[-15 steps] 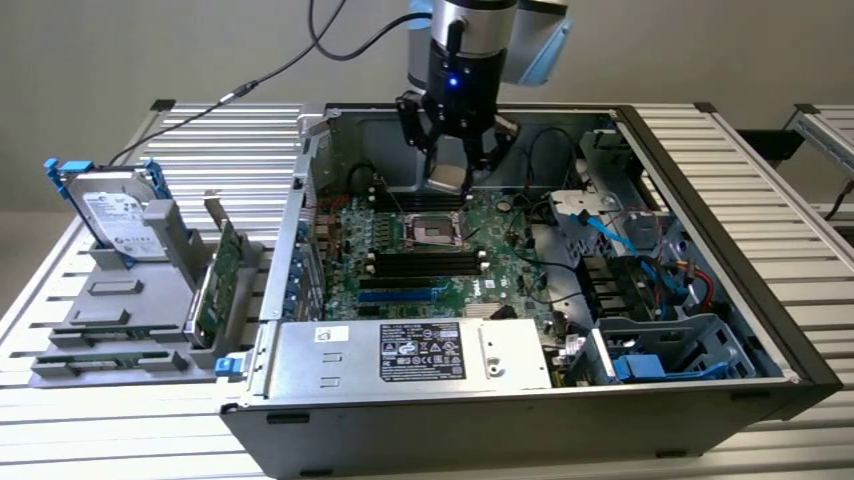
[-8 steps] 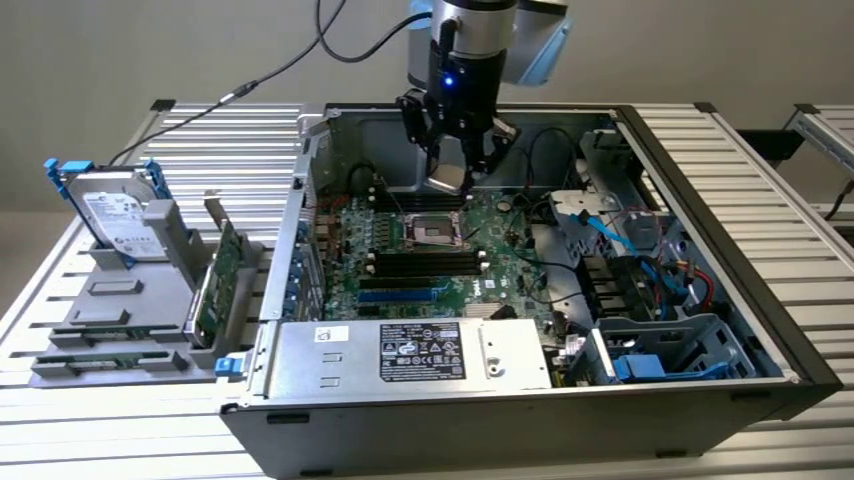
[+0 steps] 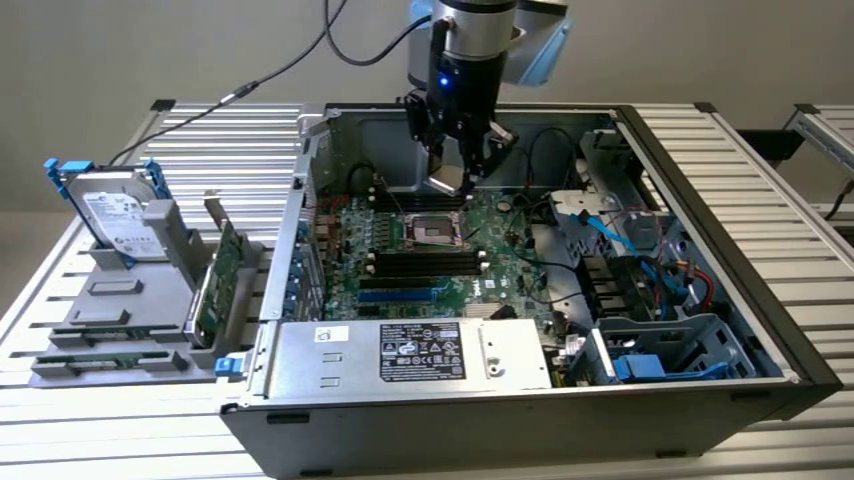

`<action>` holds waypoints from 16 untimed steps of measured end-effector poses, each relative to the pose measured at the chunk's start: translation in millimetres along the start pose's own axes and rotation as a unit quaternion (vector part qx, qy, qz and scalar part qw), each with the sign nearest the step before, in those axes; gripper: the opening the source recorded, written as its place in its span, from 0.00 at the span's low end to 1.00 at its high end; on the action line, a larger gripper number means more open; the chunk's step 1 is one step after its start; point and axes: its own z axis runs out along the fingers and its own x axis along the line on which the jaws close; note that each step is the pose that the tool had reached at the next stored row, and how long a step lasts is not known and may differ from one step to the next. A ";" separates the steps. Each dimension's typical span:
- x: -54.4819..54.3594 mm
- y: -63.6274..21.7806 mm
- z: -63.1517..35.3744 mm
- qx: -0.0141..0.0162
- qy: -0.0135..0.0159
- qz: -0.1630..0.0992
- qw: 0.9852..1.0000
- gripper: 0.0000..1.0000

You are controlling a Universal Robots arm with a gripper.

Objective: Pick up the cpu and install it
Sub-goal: 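Place the cpu into insertion slot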

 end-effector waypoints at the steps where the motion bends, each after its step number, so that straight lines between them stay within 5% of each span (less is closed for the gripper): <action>1: 0.0 0.0 0.3 -0.001 0.000 0.010 1.000 0.55; 8: -0.1 -0.1 2.3 -0.004 -0.003 0.073 0.997 0.55; 16: -0.3 -0.2 5.8 -0.007 -0.005 0.146 0.989 0.55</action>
